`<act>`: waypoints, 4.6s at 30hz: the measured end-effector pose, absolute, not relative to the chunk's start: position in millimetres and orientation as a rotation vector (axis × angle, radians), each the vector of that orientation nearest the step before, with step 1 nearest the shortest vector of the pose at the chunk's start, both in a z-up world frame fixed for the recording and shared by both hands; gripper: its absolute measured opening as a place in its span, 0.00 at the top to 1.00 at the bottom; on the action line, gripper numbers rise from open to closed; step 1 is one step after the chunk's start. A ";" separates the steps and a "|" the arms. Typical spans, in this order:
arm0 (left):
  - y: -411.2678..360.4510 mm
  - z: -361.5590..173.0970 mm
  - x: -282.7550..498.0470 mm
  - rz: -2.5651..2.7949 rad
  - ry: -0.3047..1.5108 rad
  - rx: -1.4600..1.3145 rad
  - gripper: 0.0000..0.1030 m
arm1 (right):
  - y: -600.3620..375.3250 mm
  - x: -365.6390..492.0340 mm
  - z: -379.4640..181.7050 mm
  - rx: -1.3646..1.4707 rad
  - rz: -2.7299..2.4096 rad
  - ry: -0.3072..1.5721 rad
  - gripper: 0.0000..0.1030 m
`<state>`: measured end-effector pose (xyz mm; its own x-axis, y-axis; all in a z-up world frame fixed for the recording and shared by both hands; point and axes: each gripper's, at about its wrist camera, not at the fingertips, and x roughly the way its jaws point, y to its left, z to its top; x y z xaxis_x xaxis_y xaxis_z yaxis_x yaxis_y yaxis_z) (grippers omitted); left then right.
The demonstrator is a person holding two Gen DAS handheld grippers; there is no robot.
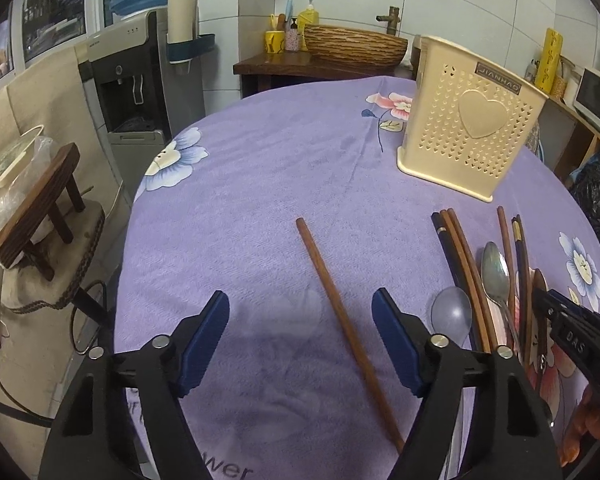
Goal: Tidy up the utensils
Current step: 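Close the left gripper on the brown chopstick while the right gripper grasps the wooden-handled spoon, then carry the chopstick with the left gripper while the right gripper carries the spoon into the cream basket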
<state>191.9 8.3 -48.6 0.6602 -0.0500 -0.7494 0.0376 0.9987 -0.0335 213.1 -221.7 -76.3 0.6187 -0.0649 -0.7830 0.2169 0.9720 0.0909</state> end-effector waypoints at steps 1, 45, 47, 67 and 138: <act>5.7 -49.8 196.7 -0.037 0.855 -0.011 0.32 | -222.2 213.1 -76.5 0.185 -0.163 0.889 0.75; -30.4 -62.4 249.0 0.003 0.901 0.020 0.91 | -234.7 214.4 -70.0 0.189 -0.105 0.848 0.81; -29.1 -56.3 247.1 -0.006 0.885 0.005 0.91 | -238.9 211.0 -63.7 0.202 -0.090 0.830 0.81; -12.3 48.9 206.4 -0.144 0.621 -0.086 0.92 | -274.3 161.1 34.5 0.181 -0.009 0.598 0.84; -65.7 232.4 315.2 -0.273 0.411 -0.150 0.92 | -248.7 327.3 198.4 0.131 0.066 0.374 0.84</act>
<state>315.2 -65.7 232.4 0.8811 -0.2912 -0.3727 0.2311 0.9526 -0.1980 327.3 -248.7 198.4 0.9287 0.0883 -0.3601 -0.0400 0.9894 0.1394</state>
